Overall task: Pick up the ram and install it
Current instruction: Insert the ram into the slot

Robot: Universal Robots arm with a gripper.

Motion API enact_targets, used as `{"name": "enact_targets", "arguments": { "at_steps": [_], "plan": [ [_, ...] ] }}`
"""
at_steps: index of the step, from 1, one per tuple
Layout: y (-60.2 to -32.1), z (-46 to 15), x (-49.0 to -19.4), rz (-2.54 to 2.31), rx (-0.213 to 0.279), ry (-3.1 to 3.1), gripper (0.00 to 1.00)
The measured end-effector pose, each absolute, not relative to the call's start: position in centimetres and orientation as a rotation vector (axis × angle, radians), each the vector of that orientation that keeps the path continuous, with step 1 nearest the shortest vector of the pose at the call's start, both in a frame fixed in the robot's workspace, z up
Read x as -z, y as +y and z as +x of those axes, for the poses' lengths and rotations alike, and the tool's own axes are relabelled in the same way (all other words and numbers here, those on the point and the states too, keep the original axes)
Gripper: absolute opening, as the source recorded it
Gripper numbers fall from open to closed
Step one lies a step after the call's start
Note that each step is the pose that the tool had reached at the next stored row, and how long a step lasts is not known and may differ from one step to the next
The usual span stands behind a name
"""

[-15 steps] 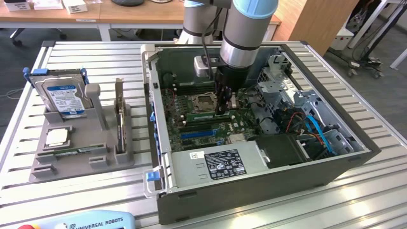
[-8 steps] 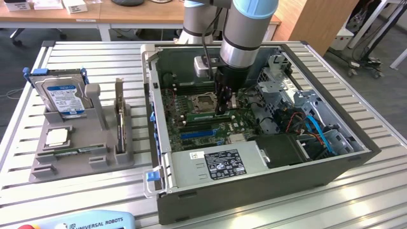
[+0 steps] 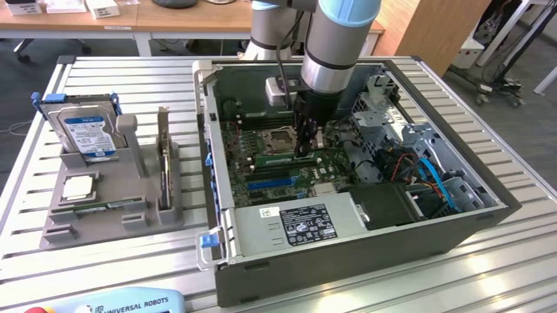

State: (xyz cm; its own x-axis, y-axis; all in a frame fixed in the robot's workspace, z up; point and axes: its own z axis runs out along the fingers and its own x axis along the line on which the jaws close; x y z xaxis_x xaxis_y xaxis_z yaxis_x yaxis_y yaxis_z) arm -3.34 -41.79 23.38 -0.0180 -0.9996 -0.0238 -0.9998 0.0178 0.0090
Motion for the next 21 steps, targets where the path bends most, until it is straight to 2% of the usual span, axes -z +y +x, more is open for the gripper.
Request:
{"name": "enact_targets", "arguments": {
  "at_steps": [21],
  "plan": [
    [-41.77, -3.35, -23.21, -2.194, -0.036, 2.234, 0.11]
  ]
}}
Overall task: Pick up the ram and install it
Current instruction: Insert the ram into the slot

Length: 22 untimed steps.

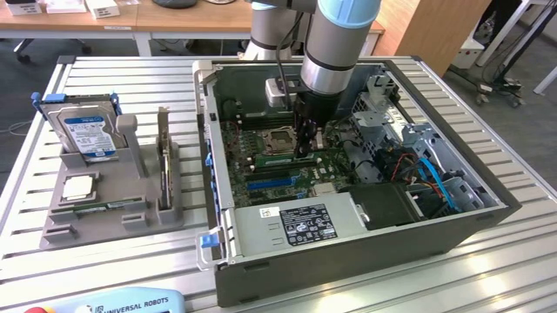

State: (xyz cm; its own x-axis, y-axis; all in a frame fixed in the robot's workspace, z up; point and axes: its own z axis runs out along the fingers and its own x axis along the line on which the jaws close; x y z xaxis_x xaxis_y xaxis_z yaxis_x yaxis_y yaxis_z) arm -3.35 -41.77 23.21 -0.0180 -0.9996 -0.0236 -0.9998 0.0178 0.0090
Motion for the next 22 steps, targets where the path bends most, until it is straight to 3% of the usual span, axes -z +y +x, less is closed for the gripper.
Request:
{"name": "enact_targets", "arguments": {
  "at_steps": [22],
  "plan": [
    [-41.75, -3.37, -23.08, -2.204, -0.036, 2.224, 0.11]
  ]
}}
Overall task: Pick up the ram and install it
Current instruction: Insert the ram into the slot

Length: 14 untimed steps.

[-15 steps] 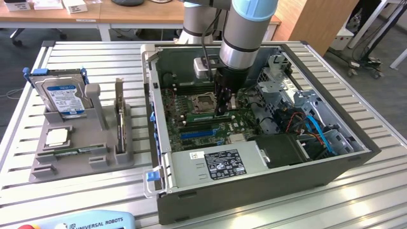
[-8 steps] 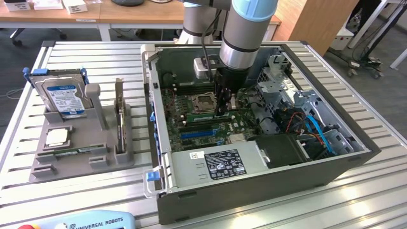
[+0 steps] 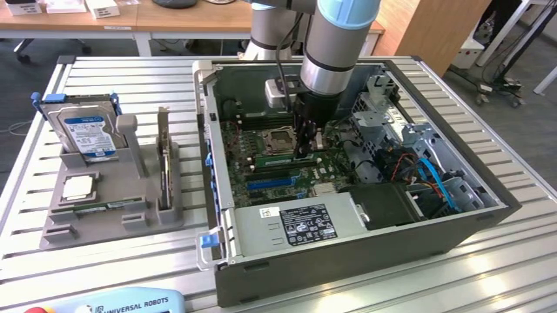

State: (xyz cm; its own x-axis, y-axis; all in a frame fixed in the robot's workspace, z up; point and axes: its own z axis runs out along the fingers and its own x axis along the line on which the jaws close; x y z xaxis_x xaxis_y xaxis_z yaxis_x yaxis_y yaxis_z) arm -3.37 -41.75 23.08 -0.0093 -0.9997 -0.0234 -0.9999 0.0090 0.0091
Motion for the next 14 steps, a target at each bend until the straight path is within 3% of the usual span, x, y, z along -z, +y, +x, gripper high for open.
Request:
{"name": "enact_targets", "arguments": {
  "at_steps": [14],
  "plan": [
    [-41.76, -3.37, -23.02, -2.209, -0.036, 2.22, 0.11]
  ]
}}
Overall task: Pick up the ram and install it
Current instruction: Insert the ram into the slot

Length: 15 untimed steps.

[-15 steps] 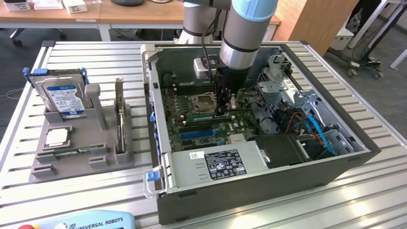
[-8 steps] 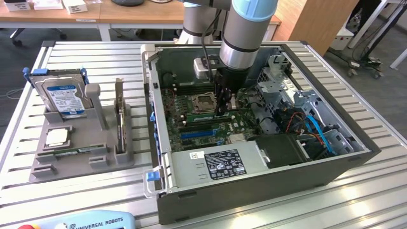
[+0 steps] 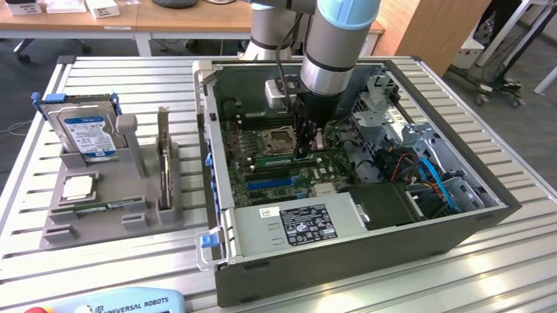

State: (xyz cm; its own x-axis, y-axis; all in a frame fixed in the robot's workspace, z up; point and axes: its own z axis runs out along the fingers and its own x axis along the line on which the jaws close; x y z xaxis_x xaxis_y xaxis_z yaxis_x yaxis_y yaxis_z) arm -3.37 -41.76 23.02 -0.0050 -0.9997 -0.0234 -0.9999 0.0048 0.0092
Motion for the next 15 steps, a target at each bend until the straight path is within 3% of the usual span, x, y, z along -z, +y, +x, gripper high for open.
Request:
{"name": "enact_targets", "arguments": {
  "at_steps": [15],
  "plan": [
    [-41.75, -3.35, -23.12, -2.21, -0.039, 2.221, 0.11]
  ]
}}
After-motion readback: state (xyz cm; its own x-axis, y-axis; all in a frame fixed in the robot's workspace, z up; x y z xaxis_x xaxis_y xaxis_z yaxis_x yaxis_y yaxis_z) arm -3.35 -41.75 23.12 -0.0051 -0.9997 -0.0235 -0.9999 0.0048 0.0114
